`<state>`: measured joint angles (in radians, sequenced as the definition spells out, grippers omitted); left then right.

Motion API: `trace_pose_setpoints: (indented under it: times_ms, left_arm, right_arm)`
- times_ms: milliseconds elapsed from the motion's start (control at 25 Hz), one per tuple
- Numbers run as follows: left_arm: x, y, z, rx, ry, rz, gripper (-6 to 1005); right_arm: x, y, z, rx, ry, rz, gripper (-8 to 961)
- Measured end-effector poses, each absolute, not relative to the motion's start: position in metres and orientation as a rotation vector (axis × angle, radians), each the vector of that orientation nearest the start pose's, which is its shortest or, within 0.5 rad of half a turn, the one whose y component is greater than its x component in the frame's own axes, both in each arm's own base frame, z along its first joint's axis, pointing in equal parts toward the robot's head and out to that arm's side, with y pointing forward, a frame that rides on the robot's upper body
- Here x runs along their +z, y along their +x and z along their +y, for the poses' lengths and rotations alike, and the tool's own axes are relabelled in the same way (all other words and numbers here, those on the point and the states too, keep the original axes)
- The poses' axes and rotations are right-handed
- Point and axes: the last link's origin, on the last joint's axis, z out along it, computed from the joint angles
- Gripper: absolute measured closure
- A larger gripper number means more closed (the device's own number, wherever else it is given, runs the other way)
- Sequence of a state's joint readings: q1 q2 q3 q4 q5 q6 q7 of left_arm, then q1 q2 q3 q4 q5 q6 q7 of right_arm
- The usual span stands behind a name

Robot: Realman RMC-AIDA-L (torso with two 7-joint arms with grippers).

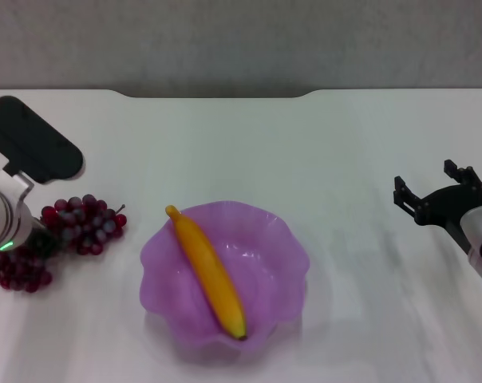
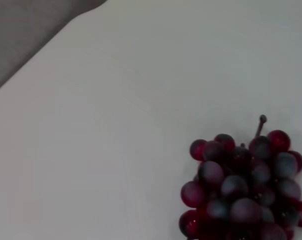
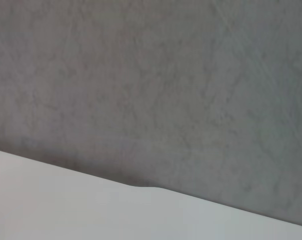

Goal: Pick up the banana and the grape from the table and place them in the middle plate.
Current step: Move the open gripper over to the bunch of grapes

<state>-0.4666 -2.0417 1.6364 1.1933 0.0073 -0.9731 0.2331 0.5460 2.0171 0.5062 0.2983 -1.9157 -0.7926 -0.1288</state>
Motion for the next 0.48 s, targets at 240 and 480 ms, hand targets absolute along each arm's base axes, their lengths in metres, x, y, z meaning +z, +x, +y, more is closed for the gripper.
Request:
trace_pose_setpoints:
  times_ms: [240,480]
  left_arm:
    - [0.0058,-0.2728,0.3857,0.694,-1.905,-0.597,827]
    - [0.0019,-0.2760,0.3859,0.669,-1.893,-0.607,838]
  right_arm:
    - [-0.0498,0.3203,0.3644,0.360,-1.820,0.546,64]
    - [-0.0497,0.3205,0.3644,0.360,-1.819,0.546,64]
